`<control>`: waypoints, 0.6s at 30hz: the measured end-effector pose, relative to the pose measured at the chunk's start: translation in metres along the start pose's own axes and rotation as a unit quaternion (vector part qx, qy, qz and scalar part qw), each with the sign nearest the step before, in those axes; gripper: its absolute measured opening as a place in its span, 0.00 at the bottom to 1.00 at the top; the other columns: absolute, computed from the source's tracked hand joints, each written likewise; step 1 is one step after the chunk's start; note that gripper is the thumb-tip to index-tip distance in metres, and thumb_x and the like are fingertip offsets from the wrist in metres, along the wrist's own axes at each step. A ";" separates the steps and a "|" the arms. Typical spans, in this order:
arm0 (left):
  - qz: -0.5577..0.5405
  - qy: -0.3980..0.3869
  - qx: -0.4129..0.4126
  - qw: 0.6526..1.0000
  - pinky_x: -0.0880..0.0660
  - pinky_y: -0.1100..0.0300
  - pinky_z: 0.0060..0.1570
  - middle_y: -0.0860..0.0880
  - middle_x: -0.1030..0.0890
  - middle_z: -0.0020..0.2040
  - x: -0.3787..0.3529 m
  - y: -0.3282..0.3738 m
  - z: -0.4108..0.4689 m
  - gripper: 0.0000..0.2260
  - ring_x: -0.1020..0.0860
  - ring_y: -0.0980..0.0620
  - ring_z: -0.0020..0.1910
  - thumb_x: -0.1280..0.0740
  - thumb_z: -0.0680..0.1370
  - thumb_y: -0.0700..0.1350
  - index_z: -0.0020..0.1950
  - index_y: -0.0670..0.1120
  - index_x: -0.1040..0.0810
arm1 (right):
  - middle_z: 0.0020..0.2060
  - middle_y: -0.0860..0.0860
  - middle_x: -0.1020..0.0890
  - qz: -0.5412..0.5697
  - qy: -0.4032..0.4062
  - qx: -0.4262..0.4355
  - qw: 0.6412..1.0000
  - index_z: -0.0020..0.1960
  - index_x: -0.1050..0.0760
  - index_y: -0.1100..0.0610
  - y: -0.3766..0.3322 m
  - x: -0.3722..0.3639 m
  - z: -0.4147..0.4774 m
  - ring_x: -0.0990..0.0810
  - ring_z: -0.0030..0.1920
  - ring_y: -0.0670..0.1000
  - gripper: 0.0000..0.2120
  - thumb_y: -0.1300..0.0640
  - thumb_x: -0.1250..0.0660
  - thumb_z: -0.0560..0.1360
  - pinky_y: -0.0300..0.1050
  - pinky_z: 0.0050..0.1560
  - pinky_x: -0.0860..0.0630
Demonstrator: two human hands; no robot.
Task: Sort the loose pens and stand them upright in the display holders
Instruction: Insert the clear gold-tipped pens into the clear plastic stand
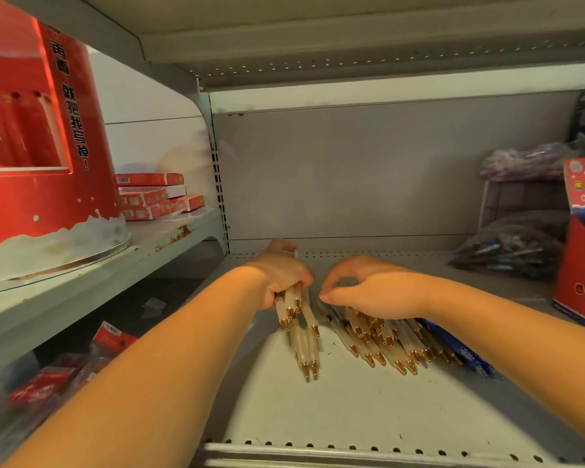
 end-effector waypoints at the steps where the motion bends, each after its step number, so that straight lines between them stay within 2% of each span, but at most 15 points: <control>1: -0.014 0.004 -0.013 1.000 0.26 0.61 0.26 0.40 0.23 0.45 0.001 0.003 -0.001 0.34 0.23 0.48 0.29 0.34 0.70 0.28 0.71 0.53 0.36 | 0.56 0.44 0.20 0.035 0.024 -0.003 0.999 0.59 0.22 0.44 -0.003 0.000 0.001 0.22 0.56 0.46 0.16 0.38 0.38 0.78 0.43 0.54 0.25; 4: -0.070 0.031 -0.054 0.996 0.27 0.60 0.26 0.42 0.23 0.41 0.003 0.014 -0.004 0.32 0.25 0.49 0.28 0.33 0.71 0.29 0.69 0.54 0.35 | 0.46 0.46 0.16 0.132 0.074 -0.018 0.988 0.55 0.25 0.46 -0.009 -0.001 0.004 0.19 0.47 0.46 0.13 0.40 0.32 0.75 0.48 0.51 0.21; 6: -0.109 0.057 -0.078 0.989 0.26 0.60 0.27 0.42 0.23 0.42 0.005 0.019 -0.007 0.31 0.25 0.49 0.30 0.33 0.72 0.30 0.69 0.55 0.35 | 0.42 0.48 0.14 0.201 0.072 -0.032 0.976 0.53 0.28 0.47 -0.011 -0.004 0.003 0.16 0.43 0.48 0.12 0.43 0.31 0.75 0.51 0.50 0.18; 10: -0.184 0.098 -0.118 0.971 0.25 0.58 0.31 0.41 0.23 0.52 0.010 0.025 -0.013 0.33 0.22 0.46 0.37 0.33 0.72 0.31 0.70 0.56 0.37 | 0.47 0.57 0.14 0.395 0.056 -0.044 0.916 0.56 0.28 0.54 -0.015 -0.007 0.002 0.14 0.45 0.55 0.12 0.56 0.28 0.76 0.53 0.47 0.16; 11: -0.195 0.112 -0.129 0.966 0.23 0.57 0.33 0.42 0.23 0.55 0.011 0.026 -0.015 0.35 0.20 0.44 0.41 0.33 0.72 0.31 0.72 0.57 0.38 | 0.46 0.57 0.14 0.410 0.067 -0.041 0.909 0.56 0.29 0.55 -0.016 -0.005 0.003 0.14 0.46 0.55 0.13 0.59 0.28 0.75 0.54 0.47 0.16; 13: -0.217 0.135 -0.149 0.955 0.20 0.55 0.39 0.46 0.25 0.55 0.010 0.029 -0.017 0.41 0.19 0.43 0.48 0.32 0.71 0.31 0.76 0.58 0.45 | 0.45 0.55 0.14 0.417 0.094 -0.037 0.903 0.55 0.30 0.54 -0.016 -0.004 0.003 0.14 0.46 0.54 0.14 0.60 0.28 0.75 0.56 0.47 0.16; 15: -0.247 0.147 -0.145 0.947 0.18 0.52 0.43 0.48 0.24 0.54 0.008 0.030 -0.018 0.43 0.19 0.43 0.49 0.32 0.71 0.31 0.78 0.56 0.49 | 0.46 0.53 0.15 0.426 0.120 -0.036 0.896 0.55 0.30 0.52 -0.015 -0.003 0.003 0.14 0.45 0.54 0.14 0.60 0.28 0.75 0.59 0.48 0.17; 16: -0.259 0.150 -0.136 0.944 0.18 0.49 0.45 0.45 0.23 0.55 0.007 0.031 -0.019 0.41 0.19 0.42 0.49 0.31 0.72 0.31 0.78 0.53 0.46 | 0.45 0.53 0.16 0.434 0.130 -0.034 0.891 0.55 0.30 0.52 -0.014 -0.003 0.002 0.15 0.44 0.54 0.14 0.61 0.28 0.75 0.60 0.48 0.17; 18: -0.267 0.140 -0.133 0.944 0.18 0.50 0.43 0.40 0.19 0.52 0.003 0.032 -0.019 0.27 0.17 0.43 0.44 0.30 0.72 0.33 0.70 0.45 0.32 | 0.45 0.54 0.16 0.441 0.150 -0.027 0.885 0.55 0.30 0.53 -0.014 -0.001 0.002 0.15 0.43 0.57 0.14 0.63 0.29 0.75 0.61 0.47 0.17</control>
Point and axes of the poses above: each hand's wrist, its own z-axis towards the middle knuckle, its own x-axis out of the back of the hand, y = z × x, the point moved 4 cm from there along z, towards the middle knuckle
